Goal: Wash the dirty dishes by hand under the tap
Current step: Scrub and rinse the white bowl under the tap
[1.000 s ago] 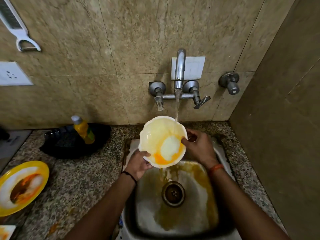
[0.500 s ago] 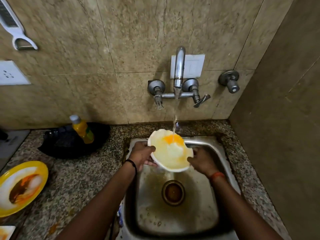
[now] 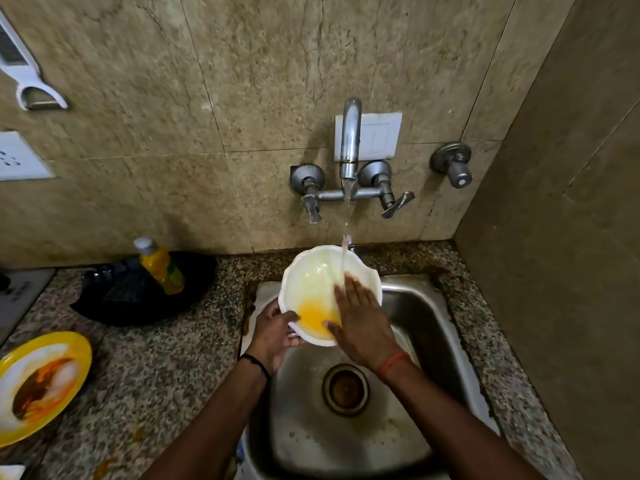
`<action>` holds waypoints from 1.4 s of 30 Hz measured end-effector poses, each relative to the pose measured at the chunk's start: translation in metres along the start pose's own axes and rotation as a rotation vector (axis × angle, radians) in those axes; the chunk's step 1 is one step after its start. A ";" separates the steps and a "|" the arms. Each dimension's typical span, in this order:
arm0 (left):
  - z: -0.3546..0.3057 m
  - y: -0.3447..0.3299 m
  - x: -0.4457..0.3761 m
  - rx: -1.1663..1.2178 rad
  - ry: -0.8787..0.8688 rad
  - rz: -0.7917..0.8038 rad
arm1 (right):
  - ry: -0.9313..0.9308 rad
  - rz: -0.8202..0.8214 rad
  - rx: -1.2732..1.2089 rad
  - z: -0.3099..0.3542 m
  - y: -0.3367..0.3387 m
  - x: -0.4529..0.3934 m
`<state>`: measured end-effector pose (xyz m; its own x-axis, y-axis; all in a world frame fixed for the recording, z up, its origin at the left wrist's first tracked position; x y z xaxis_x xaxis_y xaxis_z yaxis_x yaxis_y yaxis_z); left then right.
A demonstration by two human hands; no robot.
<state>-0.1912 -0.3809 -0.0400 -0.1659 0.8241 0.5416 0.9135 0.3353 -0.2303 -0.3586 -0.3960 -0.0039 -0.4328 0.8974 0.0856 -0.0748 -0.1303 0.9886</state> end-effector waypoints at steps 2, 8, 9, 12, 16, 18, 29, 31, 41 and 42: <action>0.008 -0.006 0.001 0.051 0.035 0.009 | -0.081 0.007 -0.031 0.009 0.003 -0.002; 0.015 0.000 0.001 0.147 0.037 0.026 | 0.253 0.022 -0.002 0.025 -0.003 0.019; 0.015 0.002 0.001 0.164 0.043 0.025 | 0.184 0.000 0.075 0.016 0.002 0.017; 0.013 0.003 0.001 0.146 0.081 0.009 | 0.011 -0.065 0.145 0.000 0.016 0.013; 0.008 -0.001 0.003 0.154 0.186 0.021 | -0.072 -0.073 -0.146 -0.015 0.026 0.003; 0.006 -0.001 0.004 0.091 0.212 0.023 | -0.148 -0.015 -0.348 -0.025 0.026 -0.003; -0.042 -0.004 0.017 -0.526 -0.162 -0.040 | -0.566 0.137 -1.361 -0.043 -0.034 0.016; -0.053 -0.007 0.020 -0.677 -0.326 -0.004 | -0.637 0.141 -1.400 -0.040 -0.045 0.019; -0.021 0.015 0.005 -0.104 -0.071 -0.025 | -0.423 -0.294 -1.252 -0.055 0.006 0.020; -0.014 0.014 0.004 -0.018 -0.013 0.005 | -0.376 -0.337 -1.134 -0.056 0.018 0.021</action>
<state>-0.1743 -0.3792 -0.0296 -0.1662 0.8313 0.5304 0.9209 0.3232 -0.2179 -0.4195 -0.4028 0.0091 0.0289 0.9976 0.0633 -0.9476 0.0071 0.3194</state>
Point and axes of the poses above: each hand's wrist, its own x-axis away from the middle knuckle, its own y-axis out of the back of the hand, z = x × y, the point moved 4 cm from there along -x, towards the middle knuckle, and after that the axes turned 2 degrees about y, right-handed, at the moved point
